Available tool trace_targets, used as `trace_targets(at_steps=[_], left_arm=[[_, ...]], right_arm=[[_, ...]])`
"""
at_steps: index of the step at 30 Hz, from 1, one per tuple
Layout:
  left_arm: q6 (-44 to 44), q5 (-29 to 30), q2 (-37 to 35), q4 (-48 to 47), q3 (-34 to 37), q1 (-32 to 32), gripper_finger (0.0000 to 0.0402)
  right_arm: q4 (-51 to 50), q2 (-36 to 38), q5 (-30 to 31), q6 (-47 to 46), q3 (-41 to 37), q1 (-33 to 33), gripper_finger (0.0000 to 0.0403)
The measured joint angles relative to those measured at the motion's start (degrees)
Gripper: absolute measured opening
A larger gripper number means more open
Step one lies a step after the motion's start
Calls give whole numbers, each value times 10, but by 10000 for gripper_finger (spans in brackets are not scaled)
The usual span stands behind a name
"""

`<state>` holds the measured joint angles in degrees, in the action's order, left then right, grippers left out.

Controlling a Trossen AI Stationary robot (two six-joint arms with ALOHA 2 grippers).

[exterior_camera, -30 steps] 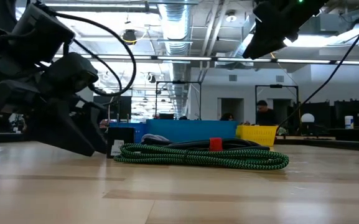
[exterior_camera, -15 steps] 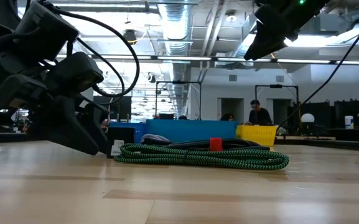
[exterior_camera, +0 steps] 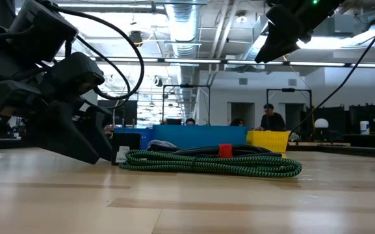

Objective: Pick and place items into bin
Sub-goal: Put the black charger adapter into the blue bin

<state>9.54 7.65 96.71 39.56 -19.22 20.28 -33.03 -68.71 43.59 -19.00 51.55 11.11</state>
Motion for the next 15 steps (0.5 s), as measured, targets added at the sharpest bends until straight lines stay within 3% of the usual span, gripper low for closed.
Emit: trace_targets(at_steps=[9, 15], left_arm=[[0, -9, 1, 2, -11, 3, 252], [0, 12, 1, -45, -44, 4, 263]], right_arm=[[0, 0, 0, 0, 0, 0, 240], [0, 0, 0, 0, 0, 0, 240]])
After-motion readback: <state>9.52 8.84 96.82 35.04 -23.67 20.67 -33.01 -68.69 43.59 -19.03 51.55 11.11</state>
